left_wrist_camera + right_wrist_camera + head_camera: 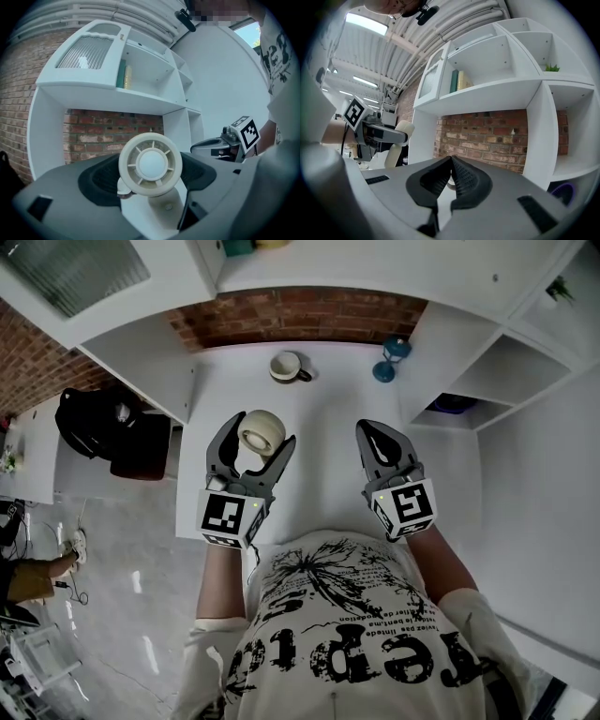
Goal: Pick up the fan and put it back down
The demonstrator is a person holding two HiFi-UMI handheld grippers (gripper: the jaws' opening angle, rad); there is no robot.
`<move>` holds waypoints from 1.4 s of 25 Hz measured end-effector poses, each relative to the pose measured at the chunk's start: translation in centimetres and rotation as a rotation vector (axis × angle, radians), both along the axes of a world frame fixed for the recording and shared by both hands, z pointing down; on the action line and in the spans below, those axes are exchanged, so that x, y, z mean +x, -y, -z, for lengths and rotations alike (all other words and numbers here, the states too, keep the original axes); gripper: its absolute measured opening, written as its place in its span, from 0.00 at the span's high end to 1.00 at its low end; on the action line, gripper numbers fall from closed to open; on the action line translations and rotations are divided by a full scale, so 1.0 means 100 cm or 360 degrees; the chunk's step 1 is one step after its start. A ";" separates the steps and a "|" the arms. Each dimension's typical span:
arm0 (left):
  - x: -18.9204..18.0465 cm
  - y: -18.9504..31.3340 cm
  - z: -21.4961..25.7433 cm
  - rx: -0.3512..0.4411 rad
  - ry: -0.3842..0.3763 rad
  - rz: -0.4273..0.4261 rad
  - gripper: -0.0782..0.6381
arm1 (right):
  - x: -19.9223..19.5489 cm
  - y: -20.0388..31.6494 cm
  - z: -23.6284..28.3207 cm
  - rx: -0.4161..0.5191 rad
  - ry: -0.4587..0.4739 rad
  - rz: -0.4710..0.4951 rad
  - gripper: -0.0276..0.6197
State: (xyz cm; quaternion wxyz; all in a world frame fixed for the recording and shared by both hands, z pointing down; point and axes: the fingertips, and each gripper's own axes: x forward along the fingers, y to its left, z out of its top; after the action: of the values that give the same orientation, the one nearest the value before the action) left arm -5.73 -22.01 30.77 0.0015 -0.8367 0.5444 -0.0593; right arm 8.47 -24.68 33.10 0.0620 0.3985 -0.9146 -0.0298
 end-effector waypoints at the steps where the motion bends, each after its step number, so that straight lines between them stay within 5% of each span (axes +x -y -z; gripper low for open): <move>1: 0.001 0.000 0.002 0.0013 0.0000 -0.0010 0.35 | 0.000 0.000 0.001 0.0001 0.0000 -0.0005 0.93; 12: -0.001 0.008 -0.024 -0.0109 -0.0005 -0.0056 0.35 | 0.001 -0.002 -0.013 -0.0035 -0.0052 -0.0068 0.93; 35: 0.025 0.024 -0.279 -0.1182 0.0262 -0.0158 0.35 | 0.004 0.003 -0.108 -0.0348 -0.0109 -0.0101 0.93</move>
State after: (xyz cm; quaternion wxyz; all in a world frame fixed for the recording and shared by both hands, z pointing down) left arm -3.21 -24.45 58.72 -0.2552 -0.7980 0.4426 -0.3195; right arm 8.82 -24.98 43.92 0.1373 0.4170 -0.8966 0.0585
